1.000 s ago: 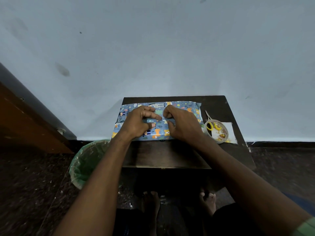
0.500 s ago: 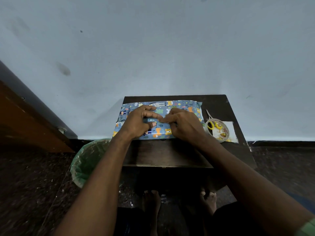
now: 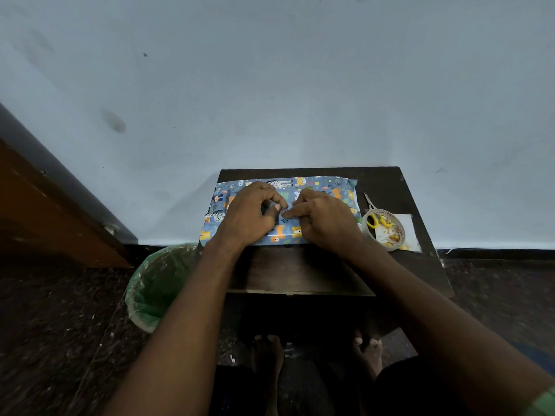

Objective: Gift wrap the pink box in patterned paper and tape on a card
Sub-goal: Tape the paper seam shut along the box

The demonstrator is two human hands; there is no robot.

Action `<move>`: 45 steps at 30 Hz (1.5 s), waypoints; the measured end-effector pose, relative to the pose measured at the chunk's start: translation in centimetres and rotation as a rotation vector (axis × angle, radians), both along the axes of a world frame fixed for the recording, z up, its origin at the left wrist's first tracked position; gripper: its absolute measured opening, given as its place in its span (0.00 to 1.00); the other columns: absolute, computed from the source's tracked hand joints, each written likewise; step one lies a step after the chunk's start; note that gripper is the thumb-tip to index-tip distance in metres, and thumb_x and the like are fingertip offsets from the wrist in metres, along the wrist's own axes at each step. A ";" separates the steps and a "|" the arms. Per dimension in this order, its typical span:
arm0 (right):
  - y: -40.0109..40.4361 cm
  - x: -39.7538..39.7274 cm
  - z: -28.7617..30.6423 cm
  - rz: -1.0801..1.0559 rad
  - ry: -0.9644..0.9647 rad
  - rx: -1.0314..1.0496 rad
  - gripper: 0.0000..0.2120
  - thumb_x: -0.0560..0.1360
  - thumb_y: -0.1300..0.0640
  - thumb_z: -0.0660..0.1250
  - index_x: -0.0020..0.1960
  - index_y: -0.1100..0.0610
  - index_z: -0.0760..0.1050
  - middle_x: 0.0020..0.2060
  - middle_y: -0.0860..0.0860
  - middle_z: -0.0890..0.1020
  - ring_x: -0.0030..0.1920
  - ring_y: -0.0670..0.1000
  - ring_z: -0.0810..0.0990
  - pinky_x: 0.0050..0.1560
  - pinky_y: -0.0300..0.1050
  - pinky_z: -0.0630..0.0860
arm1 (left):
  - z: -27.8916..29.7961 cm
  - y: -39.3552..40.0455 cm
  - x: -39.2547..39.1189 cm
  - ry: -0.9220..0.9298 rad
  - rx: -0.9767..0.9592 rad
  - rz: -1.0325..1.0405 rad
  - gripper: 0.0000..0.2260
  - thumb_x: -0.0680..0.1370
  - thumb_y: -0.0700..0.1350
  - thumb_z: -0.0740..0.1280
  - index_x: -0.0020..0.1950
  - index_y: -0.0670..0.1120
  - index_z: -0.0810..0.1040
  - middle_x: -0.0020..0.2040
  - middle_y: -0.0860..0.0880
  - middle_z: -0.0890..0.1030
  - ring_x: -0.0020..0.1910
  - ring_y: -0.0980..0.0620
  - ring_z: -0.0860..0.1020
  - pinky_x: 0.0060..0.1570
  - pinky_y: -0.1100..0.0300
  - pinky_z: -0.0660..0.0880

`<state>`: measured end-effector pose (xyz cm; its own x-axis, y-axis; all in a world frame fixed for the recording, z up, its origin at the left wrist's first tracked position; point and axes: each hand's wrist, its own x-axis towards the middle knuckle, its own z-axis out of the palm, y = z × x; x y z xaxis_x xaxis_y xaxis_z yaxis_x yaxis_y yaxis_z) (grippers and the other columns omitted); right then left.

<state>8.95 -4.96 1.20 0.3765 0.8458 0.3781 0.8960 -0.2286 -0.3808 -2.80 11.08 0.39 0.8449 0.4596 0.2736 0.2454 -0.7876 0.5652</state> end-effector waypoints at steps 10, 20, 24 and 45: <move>0.0 0.1 0.0 0.001 -0.017 -0.003 0.17 0.77 0.59 0.63 0.56 0.47 0.88 0.48 0.48 0.83 0.48 0.56 0.82 0.38 0.45 0.70 | -0.7 0.1 0.9 -0.067 -0.115 0.152 0.10 0.73 0.50 0.82 0.53 0.53 0.87 0.52 0.56 0.80 0.44 0.58 0.77 0.40 0.75 0.69; 0.0 0.0 -0.3 -0.057 0.060 -0.001 0.14 0.74 0.61 0.65 0.54 0.49 0.83 0.51 0.47 0.84 0.50 0.56 0.82 0.43 0.51 0.78 | -1.1 -0.5 1.6 -0.121 -0.181 0.370 0.05 0.81 0.41 0.73 0.47 0.49 0.87 0.51 0.51 0.85 0.34 0.56 0.83 0.30 0.57 0.84; 0.1 -0.7 -0.8 -0.038 -0.055 -0.079 0.21 0.77 0.61 0.64 0.68 0.50 0.81 0.56 0.52 0.80 0.59 0.58 0.79 0.42 0.50 0.75 | -0.5 -0.3 1.3 -0.088 -0.122 0.317 0.07 0.82 0.38 0.70 0.51 0.45 0.88 0.53 0.51 0.83 0.38 0.61 0.79 0.35 0.77 0.73; -5.8 7.5 1.4 -0.315 0.236 0.021 0.18 0.68 0.71 0.68 0.48 0.50 0.86 0.42 0.45 0.87 0.45 0.48 0.83 0.46 0.43 0.77 | 1.2 -7.4 7.3 -0.074 -0.142 -0.070 0.14 0.80 0.36 0.66 0.59 0.49 0.87 0.55 0.50 0.84 0.53 0.52 0.81 0.57 0.56 0.77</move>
